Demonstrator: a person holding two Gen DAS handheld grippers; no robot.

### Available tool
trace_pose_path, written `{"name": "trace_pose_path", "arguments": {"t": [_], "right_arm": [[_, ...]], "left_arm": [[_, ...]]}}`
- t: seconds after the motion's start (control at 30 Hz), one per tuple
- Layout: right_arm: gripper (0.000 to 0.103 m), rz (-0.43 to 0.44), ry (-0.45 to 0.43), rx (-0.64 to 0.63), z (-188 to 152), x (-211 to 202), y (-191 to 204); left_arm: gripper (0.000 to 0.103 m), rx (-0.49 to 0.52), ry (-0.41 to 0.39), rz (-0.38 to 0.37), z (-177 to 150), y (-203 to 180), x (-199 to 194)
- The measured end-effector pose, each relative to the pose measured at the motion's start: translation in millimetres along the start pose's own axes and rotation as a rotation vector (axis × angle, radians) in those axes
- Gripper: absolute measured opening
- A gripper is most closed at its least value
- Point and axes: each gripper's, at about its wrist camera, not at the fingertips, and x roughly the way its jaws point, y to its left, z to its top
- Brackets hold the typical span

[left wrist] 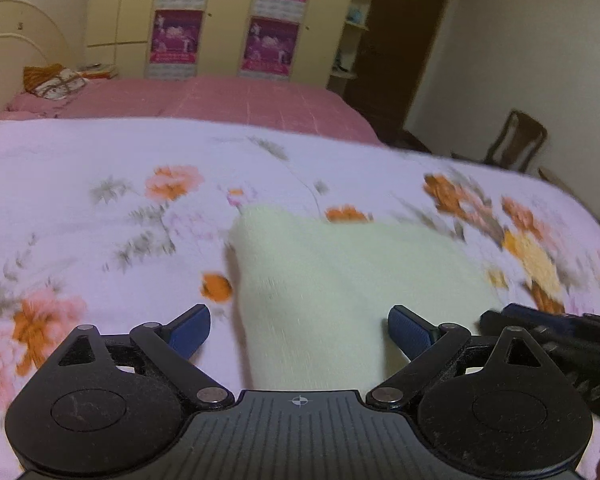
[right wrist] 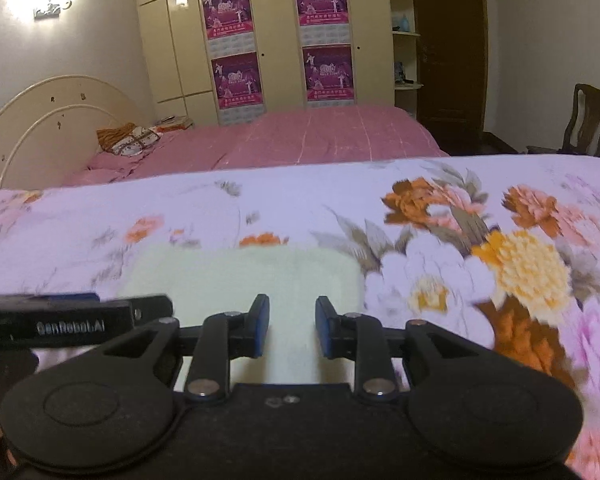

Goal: Fold small clothes

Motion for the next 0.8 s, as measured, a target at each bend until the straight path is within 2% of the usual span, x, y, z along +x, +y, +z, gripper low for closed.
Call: {"name": "trace_pose_path", "arguments": {"t": [0.1,0.23,0.47,0.63,0.8], "right_arm": [[0.025,-0.022,0.039,-0.024,-16.8,8.1,-3.2],[0.025,-0.026,0.052,0.008,-11.3,8.5,-5.5],[0.026,-0.009,0.014,0.007,-18.6,-23.5,2.6],[0.027,-0.035,0.052,-0.003,-32.6,-18.8,-0.8],[0.031,-0.036,0.035,0.044,-31.4,-34.1,-1.7]], "left_arm": [[0.095,-0.015,0.021,-0.007,-8.5,1.8,4.1],[0.095,-0.022,0.034,0.002,-7.0,1.6,0.9],[0.095,0.016,0.032,0.000,-14.8,-4.9,-14.7],[0.095,0.038,0.042,-0.016,-24.2,-11.5,-25.5],[0.095,0.039,0.057,-0.016,-34.2,-12.2,-34.6]]}}
